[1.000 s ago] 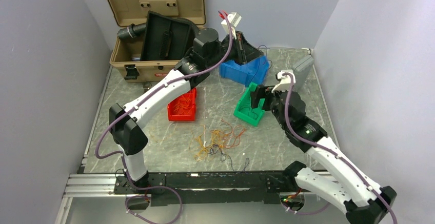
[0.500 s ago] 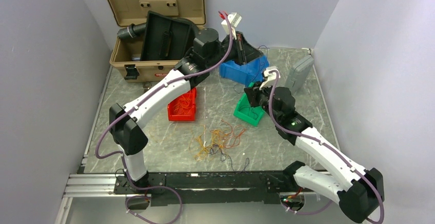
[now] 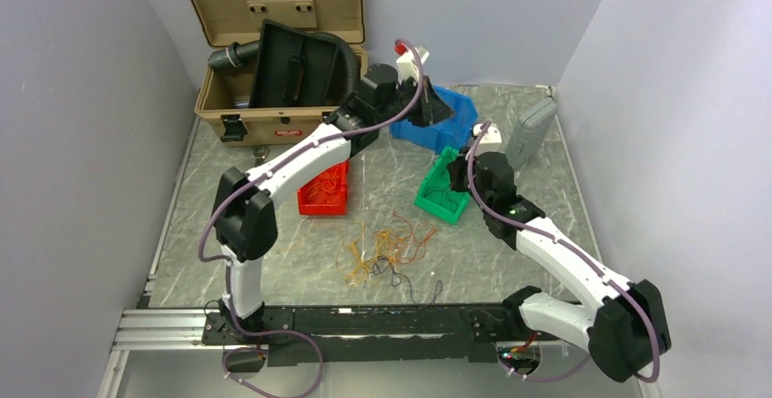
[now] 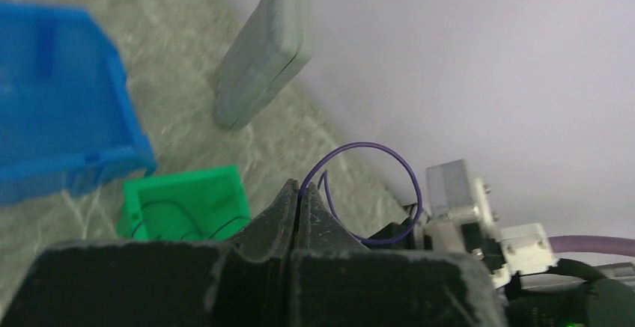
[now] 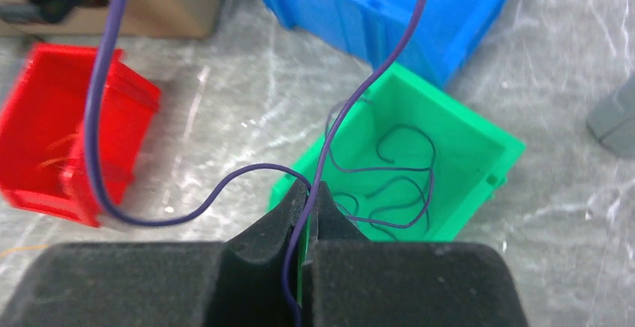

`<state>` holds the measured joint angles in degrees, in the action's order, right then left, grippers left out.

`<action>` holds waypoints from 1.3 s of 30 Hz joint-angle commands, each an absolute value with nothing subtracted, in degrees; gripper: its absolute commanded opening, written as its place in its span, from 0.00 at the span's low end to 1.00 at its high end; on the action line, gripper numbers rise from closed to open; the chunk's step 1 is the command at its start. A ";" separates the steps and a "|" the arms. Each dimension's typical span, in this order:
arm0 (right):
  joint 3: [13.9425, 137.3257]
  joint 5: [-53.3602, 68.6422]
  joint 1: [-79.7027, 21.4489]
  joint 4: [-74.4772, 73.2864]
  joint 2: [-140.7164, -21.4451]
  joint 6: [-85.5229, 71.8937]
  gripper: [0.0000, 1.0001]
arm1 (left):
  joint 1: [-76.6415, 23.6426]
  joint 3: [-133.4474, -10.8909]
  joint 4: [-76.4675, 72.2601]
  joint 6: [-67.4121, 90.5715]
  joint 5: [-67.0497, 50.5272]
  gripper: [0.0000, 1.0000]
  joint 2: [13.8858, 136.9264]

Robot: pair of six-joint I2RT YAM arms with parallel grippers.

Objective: Untangle the cables

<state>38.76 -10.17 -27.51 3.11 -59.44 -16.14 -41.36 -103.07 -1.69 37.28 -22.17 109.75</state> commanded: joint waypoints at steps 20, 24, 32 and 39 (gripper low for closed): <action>38.63 -6.73 -22.07 -0.60 -69.09 -23.44 0.53 | -42.03 -95.68 2.97 32.27 -12.79 0.00 121.20; 38.95 -7.29 -22.14 -5.92 -63.38 -24.34 0.65 | -43.51 -97.32 5.51 30.45 -8.69 0.00 122.43; 42.77 -14.87 -21.88 -15.44 -55.56 -26.54 0.80 | -47.47 -102.39 9.31 25.47 -1.04 0.00 123.54; 44.55 -26.76 -21.70 -21.60 -51.36 -32.84 0.85 | -48.64 -115.38 21.07 26.98 -0.25 0.00 132.82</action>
